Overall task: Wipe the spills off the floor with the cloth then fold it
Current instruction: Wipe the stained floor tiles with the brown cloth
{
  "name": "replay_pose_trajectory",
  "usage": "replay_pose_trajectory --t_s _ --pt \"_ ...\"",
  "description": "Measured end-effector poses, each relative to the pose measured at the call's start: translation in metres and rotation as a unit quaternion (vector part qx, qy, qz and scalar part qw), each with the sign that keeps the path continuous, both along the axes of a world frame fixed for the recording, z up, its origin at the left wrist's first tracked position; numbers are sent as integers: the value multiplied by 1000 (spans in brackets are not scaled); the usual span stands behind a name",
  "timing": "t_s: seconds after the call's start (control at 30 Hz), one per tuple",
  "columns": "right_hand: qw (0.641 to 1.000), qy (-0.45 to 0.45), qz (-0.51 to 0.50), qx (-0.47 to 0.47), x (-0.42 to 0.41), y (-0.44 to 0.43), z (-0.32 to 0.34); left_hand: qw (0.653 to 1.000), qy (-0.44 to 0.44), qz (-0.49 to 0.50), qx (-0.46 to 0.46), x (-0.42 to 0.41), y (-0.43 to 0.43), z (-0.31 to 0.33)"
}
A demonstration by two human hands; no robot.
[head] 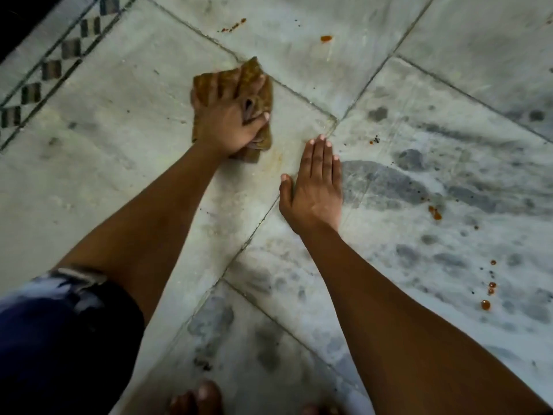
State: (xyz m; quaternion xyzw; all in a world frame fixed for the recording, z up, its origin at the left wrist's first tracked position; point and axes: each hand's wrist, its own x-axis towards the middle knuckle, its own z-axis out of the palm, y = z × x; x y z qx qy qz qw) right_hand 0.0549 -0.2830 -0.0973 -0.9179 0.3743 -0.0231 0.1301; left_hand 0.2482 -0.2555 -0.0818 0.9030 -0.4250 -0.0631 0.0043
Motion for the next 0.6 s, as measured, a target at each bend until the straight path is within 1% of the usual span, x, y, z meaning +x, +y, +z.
replay_pose_trajectory --t_s 0.03,0.1,0.2,0.23,0.27,0.3,0.33,0.4,0.43,0.47,0.5,0.53,0.6 --pt "1000 -3 -2 1 0 0 0 1000 -4 -24 6 -7 -10 0" --pt "1000 -6 -6 5 1 1 0 994 -19 -104 -1 -22 -5 -2" --pt "1000 -4 -6 7 1 1 0 968 -52 -244 -18 -28 49 -9" --pt "1000 1 -4 8 0 1 -1 959 -62 -278 -14 -21 68 -10" --pt "1000 3 -1 7 0 0 -1 955 -67 -287 -14 -9 80 -10" --pt "1000 0 0 5 0 0 -1 963 -64 -262 -15 4 85 -9" --pt "1000 -4 -1 3 0 1 -1 977 -55 -206 -18 13 80 -8" --pt "1000 1 -3 3 0 1 1 998 -28 -56 -17 19 49 -4" --pt "1000 9 -3 3 0 1 1 1000 -16 -6 -14 16 27 -2" --pt "1000 12 -3 2 0 1 0 1000 -9 15 -4 9 6 -2" --pt "1000 15 -4 -1 1 1 0 1000 -6 7 3 0 -11 -1" --pt "1000 17 -6 -3 2 0 1 1000 -9 -20 6 -13 -20 -1" --pt "1000 24 -5 1 0 1 2 996 -18 -87 -3 -40 -12 -1"
